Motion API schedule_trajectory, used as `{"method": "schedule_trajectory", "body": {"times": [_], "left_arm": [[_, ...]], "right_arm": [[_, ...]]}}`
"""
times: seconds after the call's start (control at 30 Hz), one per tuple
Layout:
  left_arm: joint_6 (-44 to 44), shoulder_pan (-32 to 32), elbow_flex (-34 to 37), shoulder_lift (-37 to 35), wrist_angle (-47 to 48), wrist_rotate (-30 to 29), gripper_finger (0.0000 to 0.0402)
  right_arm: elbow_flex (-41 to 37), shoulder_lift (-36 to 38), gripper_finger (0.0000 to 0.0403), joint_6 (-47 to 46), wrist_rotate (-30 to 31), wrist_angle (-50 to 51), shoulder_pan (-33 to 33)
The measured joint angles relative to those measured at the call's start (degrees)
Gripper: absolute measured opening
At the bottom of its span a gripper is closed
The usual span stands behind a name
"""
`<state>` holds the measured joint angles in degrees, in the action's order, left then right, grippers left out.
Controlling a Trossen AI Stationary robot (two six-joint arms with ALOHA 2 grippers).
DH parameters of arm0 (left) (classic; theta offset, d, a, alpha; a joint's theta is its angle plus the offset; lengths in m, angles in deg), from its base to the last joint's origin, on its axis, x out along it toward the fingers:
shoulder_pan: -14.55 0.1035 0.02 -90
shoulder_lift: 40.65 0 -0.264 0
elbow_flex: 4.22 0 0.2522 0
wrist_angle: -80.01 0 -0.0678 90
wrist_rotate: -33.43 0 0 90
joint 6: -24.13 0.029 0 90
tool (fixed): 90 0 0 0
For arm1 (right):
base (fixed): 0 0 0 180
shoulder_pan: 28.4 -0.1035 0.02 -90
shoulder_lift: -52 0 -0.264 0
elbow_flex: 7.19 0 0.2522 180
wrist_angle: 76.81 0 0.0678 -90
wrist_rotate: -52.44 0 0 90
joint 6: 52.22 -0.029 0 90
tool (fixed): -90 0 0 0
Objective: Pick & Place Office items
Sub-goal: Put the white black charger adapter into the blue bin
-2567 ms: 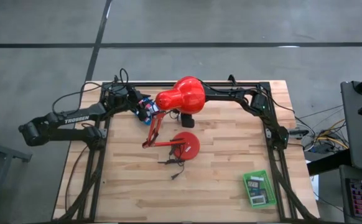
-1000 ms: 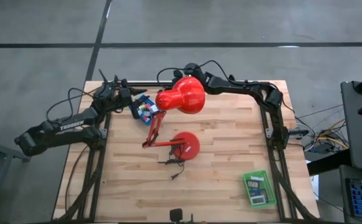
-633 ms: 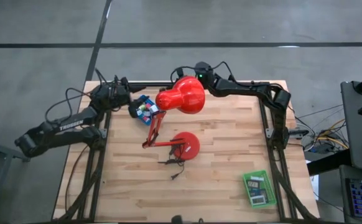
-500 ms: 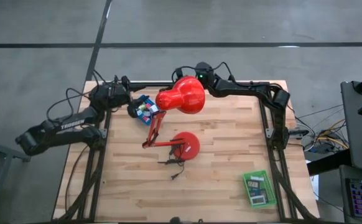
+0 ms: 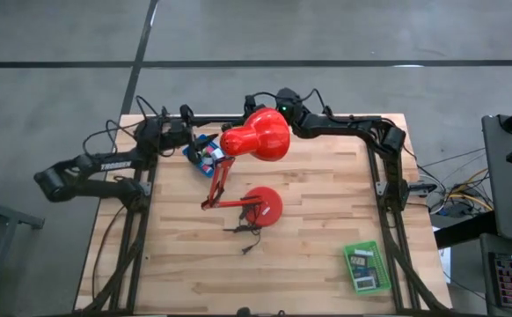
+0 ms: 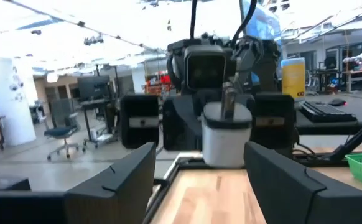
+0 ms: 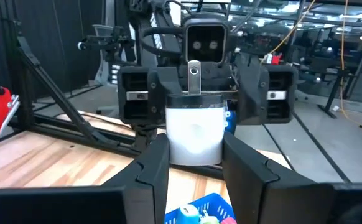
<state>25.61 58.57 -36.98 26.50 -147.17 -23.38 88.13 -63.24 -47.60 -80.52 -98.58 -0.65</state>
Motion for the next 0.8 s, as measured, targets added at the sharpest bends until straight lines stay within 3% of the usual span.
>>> {"method": "schedule_trajectory", "body": {"times": [0.2, 0.8], "left_arm": [[0.0, -1.7, -2.0, 4.0, -5.5, 0.0, 0.0248], [3.1, -4.9, -6.1, 6.9, -5.6, -0.1, 0.0248]], "right_arm": [[-0.3, -0.1, 0.0109, 0.1, 0.5, -0.4, 0.0], [-0.2, -0.2, 0.0109, -1.2, 0.5, -4.3, -0.2]]}}
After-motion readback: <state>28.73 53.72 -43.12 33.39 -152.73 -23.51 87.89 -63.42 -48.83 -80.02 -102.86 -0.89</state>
